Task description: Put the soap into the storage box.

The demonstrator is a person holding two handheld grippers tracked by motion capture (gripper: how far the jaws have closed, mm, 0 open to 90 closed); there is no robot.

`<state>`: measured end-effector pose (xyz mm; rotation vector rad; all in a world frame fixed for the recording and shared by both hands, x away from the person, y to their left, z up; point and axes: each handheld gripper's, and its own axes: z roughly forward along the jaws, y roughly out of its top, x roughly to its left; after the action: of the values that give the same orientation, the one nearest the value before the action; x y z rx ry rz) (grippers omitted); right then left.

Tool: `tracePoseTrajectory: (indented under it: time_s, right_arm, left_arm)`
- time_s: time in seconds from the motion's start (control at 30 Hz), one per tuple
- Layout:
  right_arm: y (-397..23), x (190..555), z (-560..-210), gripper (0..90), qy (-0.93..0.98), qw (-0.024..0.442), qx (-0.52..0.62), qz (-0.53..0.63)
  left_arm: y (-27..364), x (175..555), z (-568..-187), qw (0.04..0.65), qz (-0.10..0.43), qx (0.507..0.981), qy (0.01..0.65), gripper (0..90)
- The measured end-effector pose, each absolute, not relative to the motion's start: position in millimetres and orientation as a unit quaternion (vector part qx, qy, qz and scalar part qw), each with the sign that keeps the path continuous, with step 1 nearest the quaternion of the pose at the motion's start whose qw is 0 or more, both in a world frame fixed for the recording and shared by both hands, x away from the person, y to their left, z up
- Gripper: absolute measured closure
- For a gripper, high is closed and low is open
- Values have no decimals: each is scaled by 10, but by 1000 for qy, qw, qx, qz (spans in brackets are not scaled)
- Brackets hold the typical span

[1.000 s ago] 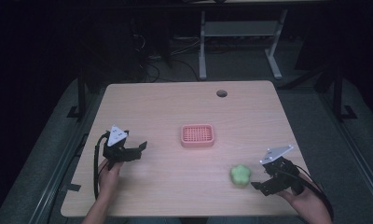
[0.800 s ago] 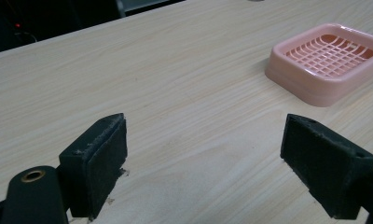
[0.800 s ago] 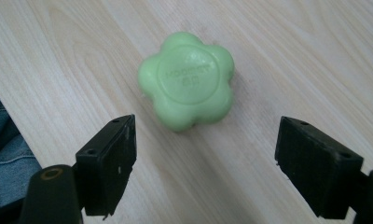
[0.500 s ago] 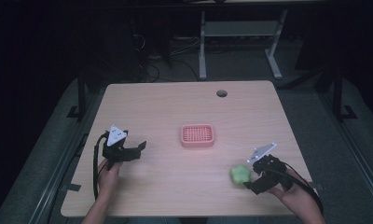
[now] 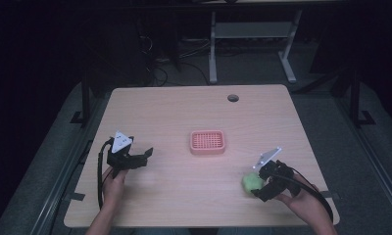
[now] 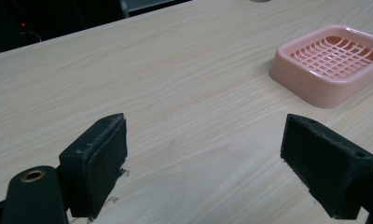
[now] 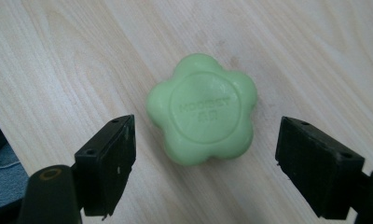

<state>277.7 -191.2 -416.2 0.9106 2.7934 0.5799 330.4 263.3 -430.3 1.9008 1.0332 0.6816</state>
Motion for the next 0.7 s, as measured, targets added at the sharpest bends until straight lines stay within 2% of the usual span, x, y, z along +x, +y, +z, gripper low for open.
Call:
tracePoseTrajectory:
  time_s: [0.7]
  right_arm:
    - [-1741,2912,-4305,147,939,44,296,169]
  left_arm:
    - [2627,3303,-4309,424,272,760,411,143]
